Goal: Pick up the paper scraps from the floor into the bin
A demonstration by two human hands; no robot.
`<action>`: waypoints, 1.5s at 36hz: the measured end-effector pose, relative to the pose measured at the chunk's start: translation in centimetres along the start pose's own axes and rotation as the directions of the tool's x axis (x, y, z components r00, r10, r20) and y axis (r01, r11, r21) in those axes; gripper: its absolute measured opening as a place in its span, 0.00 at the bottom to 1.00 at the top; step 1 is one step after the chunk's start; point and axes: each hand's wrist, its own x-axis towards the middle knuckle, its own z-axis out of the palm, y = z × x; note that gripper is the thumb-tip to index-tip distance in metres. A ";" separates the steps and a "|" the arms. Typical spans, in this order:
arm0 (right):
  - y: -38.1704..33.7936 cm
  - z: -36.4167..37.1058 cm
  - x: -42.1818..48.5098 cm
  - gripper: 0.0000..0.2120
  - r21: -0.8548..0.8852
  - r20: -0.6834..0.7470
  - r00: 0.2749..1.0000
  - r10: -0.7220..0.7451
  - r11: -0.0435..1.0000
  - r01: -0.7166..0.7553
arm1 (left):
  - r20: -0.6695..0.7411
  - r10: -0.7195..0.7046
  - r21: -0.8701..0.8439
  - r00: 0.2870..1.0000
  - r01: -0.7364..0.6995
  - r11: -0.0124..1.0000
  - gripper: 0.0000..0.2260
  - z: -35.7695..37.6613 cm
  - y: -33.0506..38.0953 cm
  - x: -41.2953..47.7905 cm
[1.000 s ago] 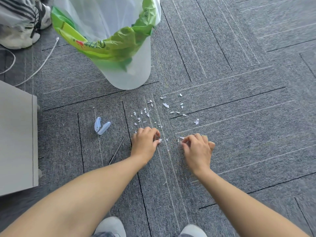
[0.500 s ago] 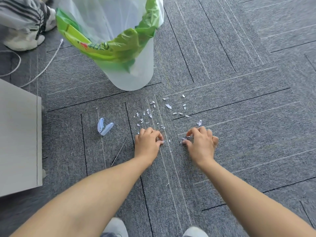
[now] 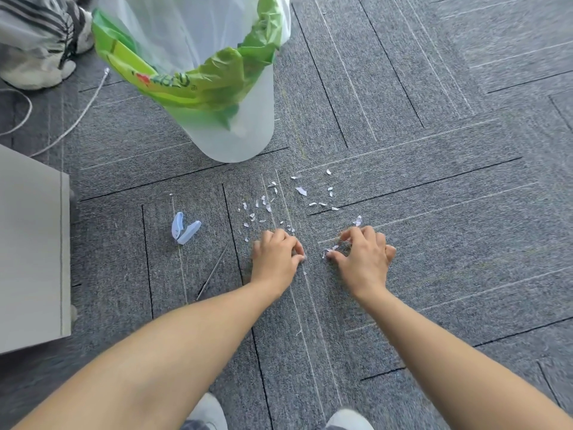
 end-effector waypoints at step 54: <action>0.0 0.6 0.0 0.06 0.040 0.122 0.959 -0.255 0.967 0.252 | 0.025 -0.106 -0.113 0.994 0.108 0.988 0.05 1.4 0.3 -3.9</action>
